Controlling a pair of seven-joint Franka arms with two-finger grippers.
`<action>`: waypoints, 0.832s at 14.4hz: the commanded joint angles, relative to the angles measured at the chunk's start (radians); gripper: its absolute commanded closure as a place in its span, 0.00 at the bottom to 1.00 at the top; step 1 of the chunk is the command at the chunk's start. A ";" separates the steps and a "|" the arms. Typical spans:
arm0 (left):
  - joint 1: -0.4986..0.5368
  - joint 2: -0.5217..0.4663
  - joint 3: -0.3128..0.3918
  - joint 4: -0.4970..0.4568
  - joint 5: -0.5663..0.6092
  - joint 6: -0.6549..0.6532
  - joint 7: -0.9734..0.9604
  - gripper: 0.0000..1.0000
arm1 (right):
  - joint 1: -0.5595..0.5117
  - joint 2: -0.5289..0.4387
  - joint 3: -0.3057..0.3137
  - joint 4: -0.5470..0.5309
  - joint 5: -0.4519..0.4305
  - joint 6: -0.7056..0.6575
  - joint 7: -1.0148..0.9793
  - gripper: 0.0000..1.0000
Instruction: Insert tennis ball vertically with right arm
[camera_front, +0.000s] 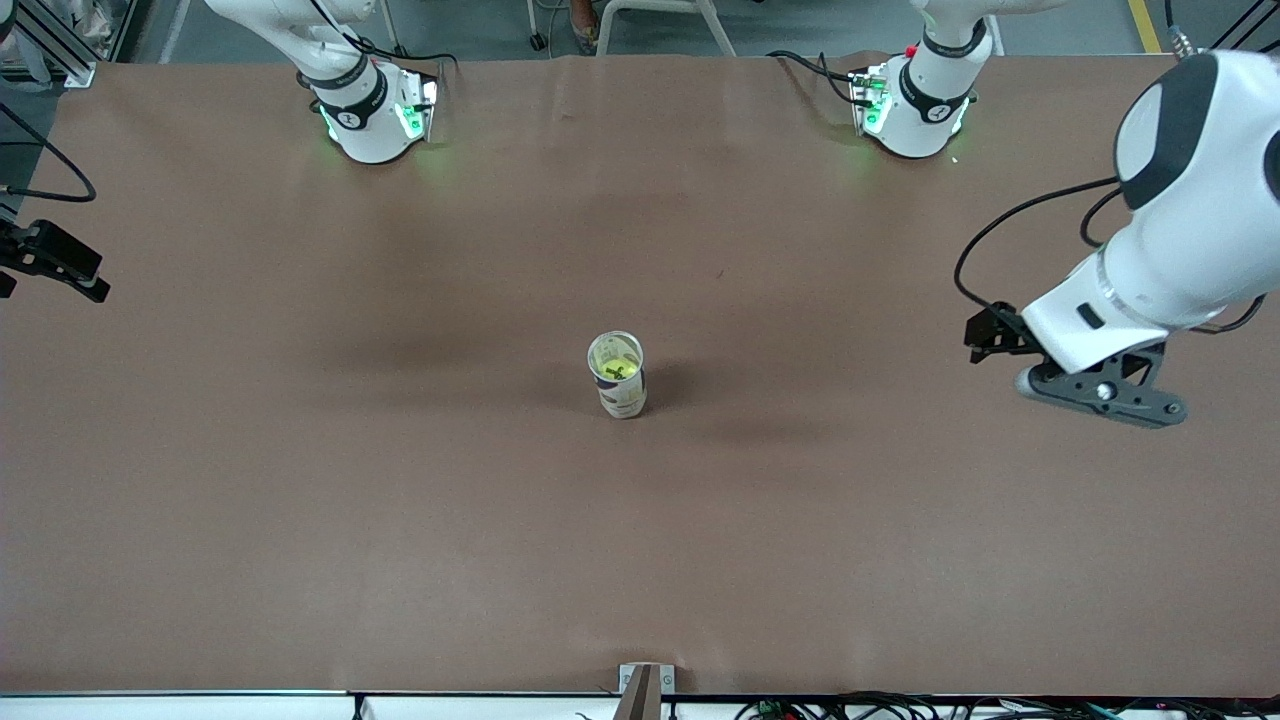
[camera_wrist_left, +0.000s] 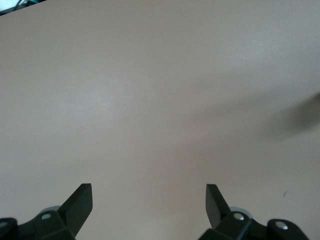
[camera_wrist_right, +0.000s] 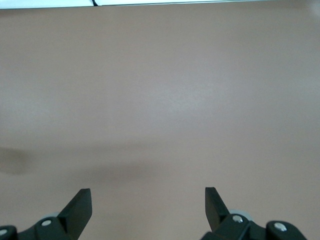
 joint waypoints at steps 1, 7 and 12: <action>0.013 -0.037 0.001 -0.013 0.018 -0.020 -0.011 0.00 | -0.020 -0.015 0.016 -0.009 0.007 -0.003 0.012 0.00; 0.067 -0.152 0.005 -0.026 0.013 -0.135 -0.094 0.00 | -0.017 -0.012 0.016 -0.010 0.009 -0.008 0.001 0.00; 0.061 -0.267 0.030 -0.145 -0.055 -0.138 -0.096 0.00 | -0.017 -0.012 0.016 -0.009 0.009 -0.005 0.001 0.00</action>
